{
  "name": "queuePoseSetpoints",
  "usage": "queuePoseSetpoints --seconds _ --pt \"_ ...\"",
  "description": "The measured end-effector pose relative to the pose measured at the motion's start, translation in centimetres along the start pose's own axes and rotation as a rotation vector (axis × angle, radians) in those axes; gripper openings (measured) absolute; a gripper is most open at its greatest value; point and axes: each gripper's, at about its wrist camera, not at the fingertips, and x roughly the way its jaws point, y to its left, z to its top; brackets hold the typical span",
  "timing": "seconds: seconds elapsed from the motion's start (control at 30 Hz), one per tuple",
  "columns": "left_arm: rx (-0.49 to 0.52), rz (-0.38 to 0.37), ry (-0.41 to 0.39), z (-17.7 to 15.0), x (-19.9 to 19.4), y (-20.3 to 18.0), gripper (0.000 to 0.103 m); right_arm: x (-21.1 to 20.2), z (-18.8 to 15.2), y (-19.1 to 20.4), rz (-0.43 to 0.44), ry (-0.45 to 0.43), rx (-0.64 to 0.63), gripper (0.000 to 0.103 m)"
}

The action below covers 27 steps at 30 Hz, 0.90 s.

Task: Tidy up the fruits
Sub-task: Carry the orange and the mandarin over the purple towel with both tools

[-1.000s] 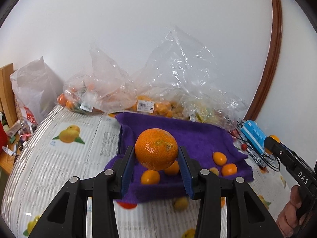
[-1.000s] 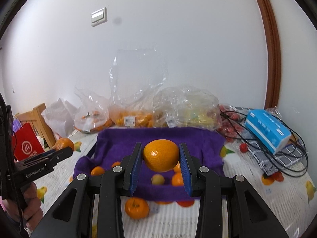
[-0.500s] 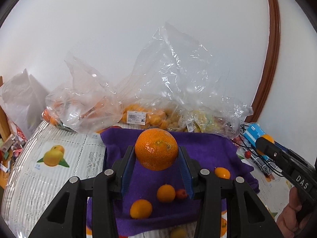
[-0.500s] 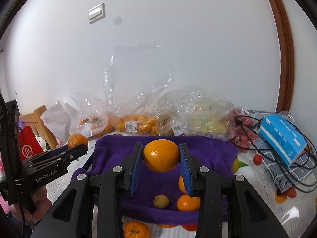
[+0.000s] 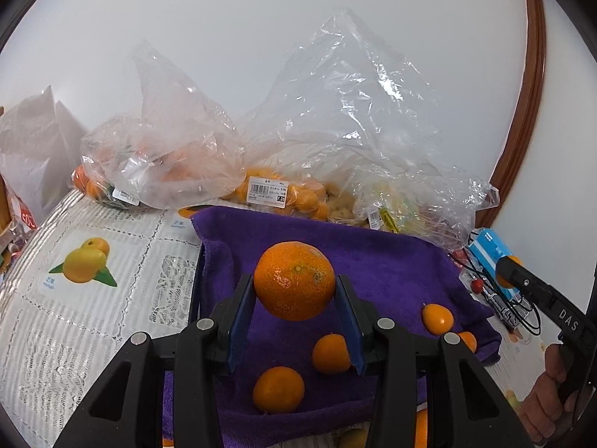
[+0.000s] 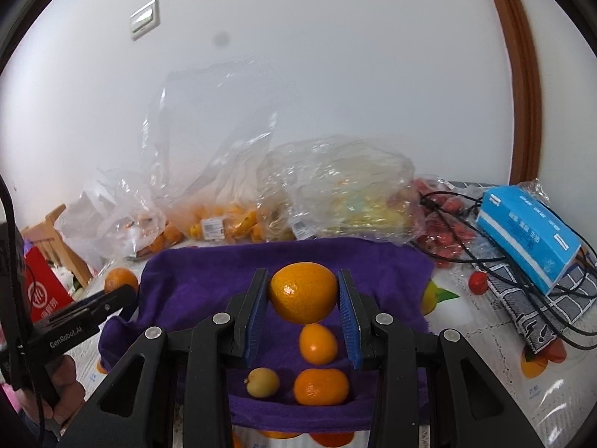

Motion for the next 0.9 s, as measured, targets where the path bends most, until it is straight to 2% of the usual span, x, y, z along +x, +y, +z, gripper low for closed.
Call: queuePoseSetpoints --seconds 0.13,0.37,0.7,0.9 --pt "0.014 0.009 -0.012 -0.1 0.0 -0.1 0.041 0.0 0.1 -1.4 -0.023 -0.009 0.032 0.037" --pt "0.02 0.011 -0.018 -0.1 0.0 -0.1 0.041 0.3 -0.1 -2.3 -0.012 -0.013 0.063 0.037" --pt "0.035 -0.01 -0.003 -0.5 0.4 -0.5 0.041 3.2 -2.1 0.4 0.078 0.116 -0.003 0.037" --pt "0.014 0.007 0.033 -0.6 1.4 -0.1 0.041 4.7 -3.4 1.8 0.062 0.184 -0.066 0.037"
